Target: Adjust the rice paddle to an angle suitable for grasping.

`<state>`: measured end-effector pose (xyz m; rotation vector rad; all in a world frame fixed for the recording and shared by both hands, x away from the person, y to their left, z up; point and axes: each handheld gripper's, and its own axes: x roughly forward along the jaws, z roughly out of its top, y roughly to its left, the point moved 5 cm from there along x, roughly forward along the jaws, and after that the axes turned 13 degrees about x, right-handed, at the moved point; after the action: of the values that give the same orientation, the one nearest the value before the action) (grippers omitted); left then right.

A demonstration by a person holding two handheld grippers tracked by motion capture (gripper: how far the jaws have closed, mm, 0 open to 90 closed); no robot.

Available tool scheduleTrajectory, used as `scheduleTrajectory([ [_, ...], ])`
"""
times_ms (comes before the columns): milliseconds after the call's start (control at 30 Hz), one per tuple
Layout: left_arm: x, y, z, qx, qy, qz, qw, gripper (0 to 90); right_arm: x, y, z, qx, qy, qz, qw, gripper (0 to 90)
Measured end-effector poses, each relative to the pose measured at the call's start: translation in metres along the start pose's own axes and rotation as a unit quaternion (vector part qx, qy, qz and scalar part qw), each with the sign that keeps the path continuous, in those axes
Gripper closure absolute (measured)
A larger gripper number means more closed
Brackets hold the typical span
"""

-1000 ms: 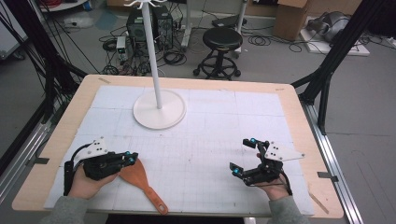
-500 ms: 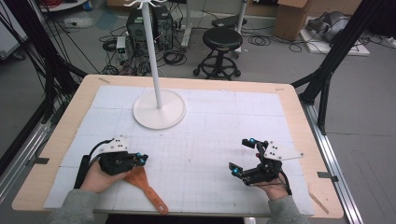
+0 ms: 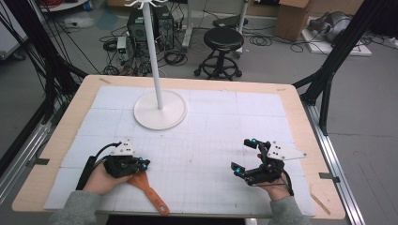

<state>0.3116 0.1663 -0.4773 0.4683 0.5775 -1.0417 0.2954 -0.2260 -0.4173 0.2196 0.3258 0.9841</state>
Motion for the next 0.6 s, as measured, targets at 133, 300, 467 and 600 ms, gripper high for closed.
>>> scheduleTrajectory([
  [133, -0.004, 0.000, -0.002, 0.003, 0.010, 0.007, 0.9999, 89.7, 0.000, 0.001, -0.001, 0.000, 0.003, -0.001, 1.0000, 0.0],
  [300, -0.009, -0.003, -0.006, 0.004, 0.015, 0.018, 0.9997, 89.7, 0.001, 0.001, -0.001, -0.005, 0.007, -0.001, 1.0000, 0.0],
  [467, -0.019, -0.008, -0.013, 0.002, 0.023, 0.020, 0.9995, 89.7, 0.002, 0.002, -0.002, -0.008, 0.010, -0.002, 0.9999, 0.0],
  [600, -0.025, -0.010, -0.016, -0.001, 0.029, 0.022, 0.9993, 89.7, 0.002, 0.003, -0.003, -0.004, 0.015, -0.003, 0.9999, 0.0],
])
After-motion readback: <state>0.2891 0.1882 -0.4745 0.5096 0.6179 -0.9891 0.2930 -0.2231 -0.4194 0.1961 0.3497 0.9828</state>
